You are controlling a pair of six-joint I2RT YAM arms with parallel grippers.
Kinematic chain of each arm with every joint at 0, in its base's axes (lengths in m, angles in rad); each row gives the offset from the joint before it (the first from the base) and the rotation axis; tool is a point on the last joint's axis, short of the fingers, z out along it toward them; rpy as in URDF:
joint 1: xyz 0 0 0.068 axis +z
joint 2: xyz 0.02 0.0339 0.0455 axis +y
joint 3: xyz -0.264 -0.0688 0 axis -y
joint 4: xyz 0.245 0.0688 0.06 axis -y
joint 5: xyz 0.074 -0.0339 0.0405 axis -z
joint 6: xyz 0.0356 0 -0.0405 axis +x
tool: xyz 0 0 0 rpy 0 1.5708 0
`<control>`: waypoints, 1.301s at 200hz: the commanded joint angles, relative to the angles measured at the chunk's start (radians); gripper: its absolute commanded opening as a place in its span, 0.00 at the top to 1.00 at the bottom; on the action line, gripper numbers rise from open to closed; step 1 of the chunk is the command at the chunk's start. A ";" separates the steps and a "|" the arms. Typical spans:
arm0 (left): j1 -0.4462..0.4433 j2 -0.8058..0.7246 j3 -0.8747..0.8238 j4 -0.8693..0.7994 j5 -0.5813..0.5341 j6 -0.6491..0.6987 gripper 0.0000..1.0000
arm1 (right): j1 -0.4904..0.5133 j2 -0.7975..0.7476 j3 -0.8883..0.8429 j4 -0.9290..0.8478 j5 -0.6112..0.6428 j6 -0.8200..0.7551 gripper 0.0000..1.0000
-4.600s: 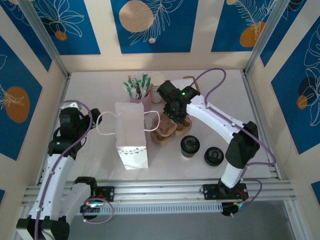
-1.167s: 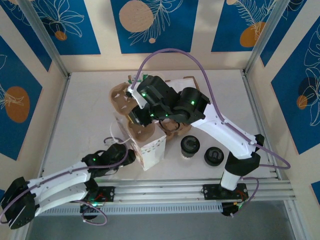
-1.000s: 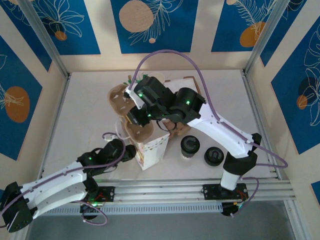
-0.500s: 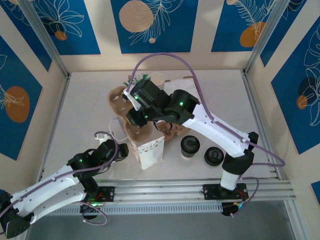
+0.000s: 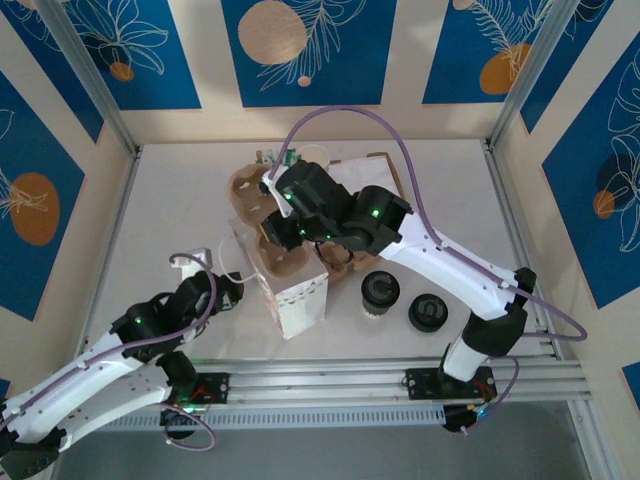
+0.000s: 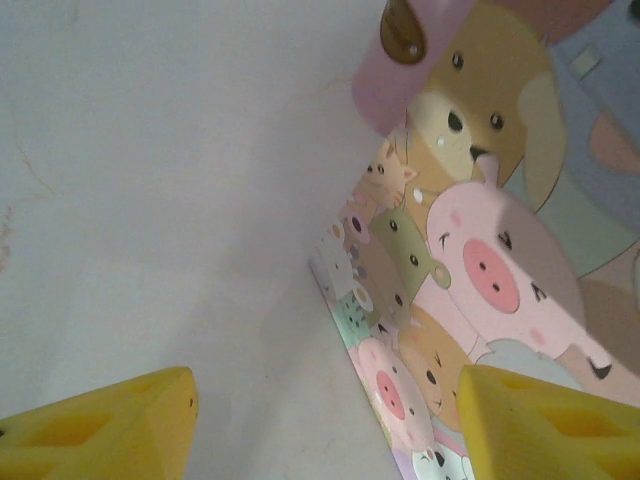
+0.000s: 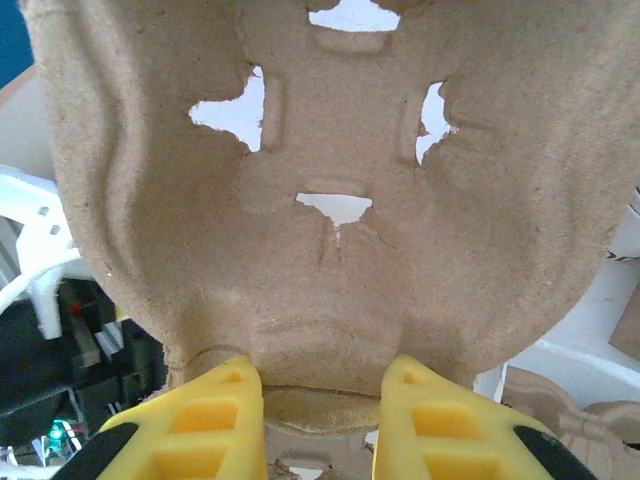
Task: Pack the takeout coffee
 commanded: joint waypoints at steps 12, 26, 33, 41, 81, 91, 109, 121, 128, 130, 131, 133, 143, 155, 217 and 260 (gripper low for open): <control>-0.010 -0.004 0.053 -0.057 -0.101 0.044 0.31 | 0.005 0.037 0.027 -0.041 0.032 0.011 0.75; -0.010 0.000 0.067 -0.071 -0.129 0.042 0.32 | 0.012 0.059 0.049 -0.072 0.064 0.000 0.75; -0.010 0.004 0.075 -0.082 -0.141 0.041 0.33 | 0.015 0.070 0.063 -0.090 0.078 -0.005 0.75; -0.010 0.009 0.084 -0.093 -0.154 0.041 0.33 | 0.019 0.087 0.081 -0.110 0.085 -0.005 0.75; -0.010 0.017 0.098 -0.106 -0.178 0.054 0.35 | 0.046 0.170 0.193 -0.246 0.128 0.007 0.76; -0.011 0.012 0.096 -0.105 -0.177 0.052 0.35 | 0.047 0.186 0.214 -0.277 0.140 0.016 0.76; -0.010 0.002 0.090 -0.106 -0.177 0.047 0.35 | 0.054 0.199 0.225 -0.308 0.148 0.034 0.76; -0.011 -0.004 0.087 -0.106 -0.176 0.045 0.35 | 0.056 0.203 0.225 -0.312 0.148 0.042 0.76; -0.011 -0.005 0.085 -0.105 -0.175 0.044 0.35 | 0.060 0.203 0.221 -0.312 0.148 0.043 0.76; -0.010 -0.005 0.085 -0.104 -0.174 0.044 0.35 | 0.059 0.203 0.220 -0.312 0.148 0.044 0.76; -0.010 -0.006 0.085 -0.104 -0.173 0.044 0.35 | 0.061 0.203 0.220 -0.312 0.148 0.044 0.76; -0.010 -0.007 0.084 -0.103 -0.173 0.044 0.36 | 0.061 0.203 0.219 -0.312 0.148 0.045 0.76; -0.010 -0.008 0.082 -0.100 -0.170 0.043 0.36 | 0.064 0.205 0.217 -0.316 0.151 0.050 0.76; -0.011 -0.007 0.079 -0.100 -0.169 0.039 0.36 | 0.064 0.207 0.220 -0.320 0.153 0.055 0.76; -0.010 -0.002 0.076 -0.098 -0.173 0.036 0.36 | 0.065 0.229 0.219 -0.346 0.138 0.049 0.76; -0.010 -0.004 0.078 -0.107 -0.182 0.034 0.36 | 0.065 0.256 0.239 -0.378 0.120 0.046 0.76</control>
